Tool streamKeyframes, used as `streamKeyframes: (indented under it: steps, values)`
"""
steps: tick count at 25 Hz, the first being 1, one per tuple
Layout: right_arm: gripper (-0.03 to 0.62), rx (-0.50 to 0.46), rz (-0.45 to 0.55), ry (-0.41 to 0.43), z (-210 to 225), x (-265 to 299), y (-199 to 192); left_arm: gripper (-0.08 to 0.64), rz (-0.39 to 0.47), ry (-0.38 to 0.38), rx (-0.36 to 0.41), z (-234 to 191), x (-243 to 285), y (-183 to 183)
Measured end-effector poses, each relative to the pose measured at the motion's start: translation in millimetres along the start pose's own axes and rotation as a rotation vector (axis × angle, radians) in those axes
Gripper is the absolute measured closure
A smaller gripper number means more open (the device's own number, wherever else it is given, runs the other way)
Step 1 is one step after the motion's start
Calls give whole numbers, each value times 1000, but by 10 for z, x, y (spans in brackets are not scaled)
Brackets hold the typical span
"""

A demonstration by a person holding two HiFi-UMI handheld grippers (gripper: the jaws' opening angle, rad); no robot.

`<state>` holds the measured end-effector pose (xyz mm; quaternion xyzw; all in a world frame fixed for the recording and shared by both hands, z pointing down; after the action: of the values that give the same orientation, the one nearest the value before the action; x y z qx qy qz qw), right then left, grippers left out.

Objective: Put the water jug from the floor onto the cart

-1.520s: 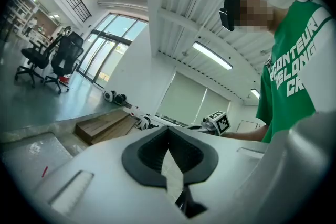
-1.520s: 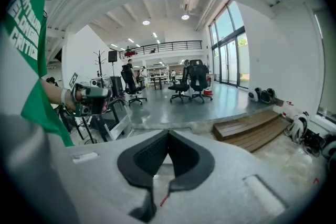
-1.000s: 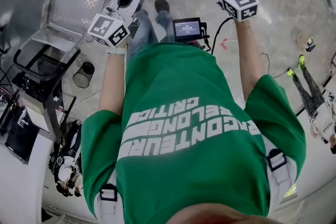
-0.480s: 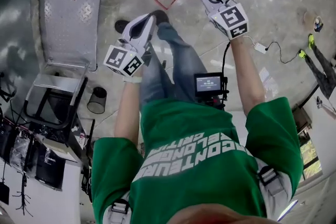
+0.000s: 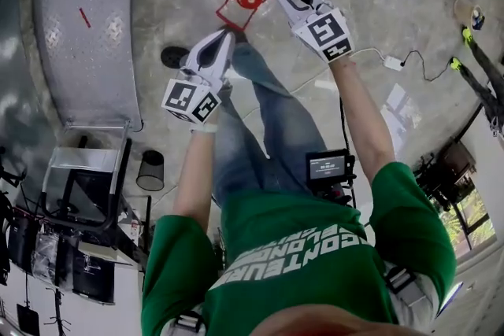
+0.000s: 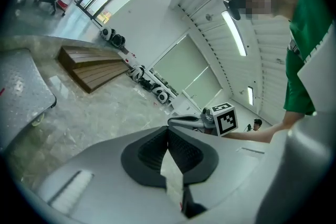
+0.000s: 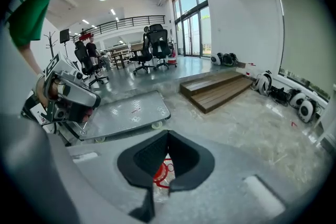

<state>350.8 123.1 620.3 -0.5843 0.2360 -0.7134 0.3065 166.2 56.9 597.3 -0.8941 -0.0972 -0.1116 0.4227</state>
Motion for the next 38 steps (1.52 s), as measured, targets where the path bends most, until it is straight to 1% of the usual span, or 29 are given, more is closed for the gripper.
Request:
streamKeyframes:
  steps: [2, 5, 10, 13, 16, 17, 18, 20, 24, 28, 33, 36, 38]
  values:
    - [600, 9, -16, -17, 58, 109, -75, 548, -17, 2, -21, -119, 26, -111]
    - [600, 18, -49, -43, 174, 266, -217, 548, -34, 29, -57, -294, 86, -263]
    - [599, 41, -120, -84, 340, 558, -501, 521, -31, 57, -127, -539, 192, -498]
    - [598, 46, -159, -116, 398, 707, -644, 457, -66, 73, -161, -648, 253, -705]
    - [594, 29, -198, -133, 413, 858, -745, 403, -107, 104, -186, -747, 293, -889]
    - [527, 20, -216, -134, 418, 910, -779, 383, -120, 120, -191, -780, 300, -945]
    - [489, 9, -234, -135, 427, 955, -814, 368, -131, 137, -199, -809, 305, -1001]
    - [466, -11, -262, -143, 458, 1023, -857, 339, -144, 175, -226, -861, 304, -1118]
    - [453, -10, -314, -136, 530, 1141, -962, 281, -162, 263, -307, -990, 290, -1379]
    - [449, 9, -371, -109, 581, 1227, -1120, 270, -199, 296, -378, -1096, 385, -1649]
    - [449, 78, -405, -107, 617, 1314, -1270, 284, -234, 282, -418, -1152, 514, -1827]
    - [449, 101, -409, -120, 659, 1344, -1346, 298, -207, 267, -464, -1175, 543, -1881]
    - [449, 121, -397, -118, 666, 1361, -1351, 328, -187, 263, -467, -1205, 544, -1872]
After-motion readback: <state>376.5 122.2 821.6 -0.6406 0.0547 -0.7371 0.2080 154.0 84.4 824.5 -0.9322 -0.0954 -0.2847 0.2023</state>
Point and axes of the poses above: the fingertips, and each gripper's own axes: x forward along the fingers, z to its right, y out of its top, the point moved 6 cm from there along -x, backward along the fingers, and after that the axes turned 9 degrees about x, right-handed, at the moved point
